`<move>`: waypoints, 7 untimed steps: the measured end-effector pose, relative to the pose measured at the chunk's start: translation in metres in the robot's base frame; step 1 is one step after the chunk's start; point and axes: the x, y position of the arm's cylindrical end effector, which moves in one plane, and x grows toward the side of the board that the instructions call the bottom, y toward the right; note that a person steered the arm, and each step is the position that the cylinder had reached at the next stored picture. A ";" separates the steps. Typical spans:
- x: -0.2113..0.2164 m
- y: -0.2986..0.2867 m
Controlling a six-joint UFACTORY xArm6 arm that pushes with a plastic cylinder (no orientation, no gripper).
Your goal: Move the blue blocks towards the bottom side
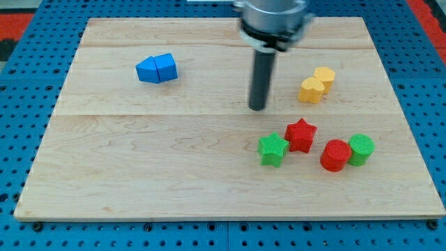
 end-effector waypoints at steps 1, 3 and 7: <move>-0.057 -0.040; -0.096 -0.167; -0.008 -0.216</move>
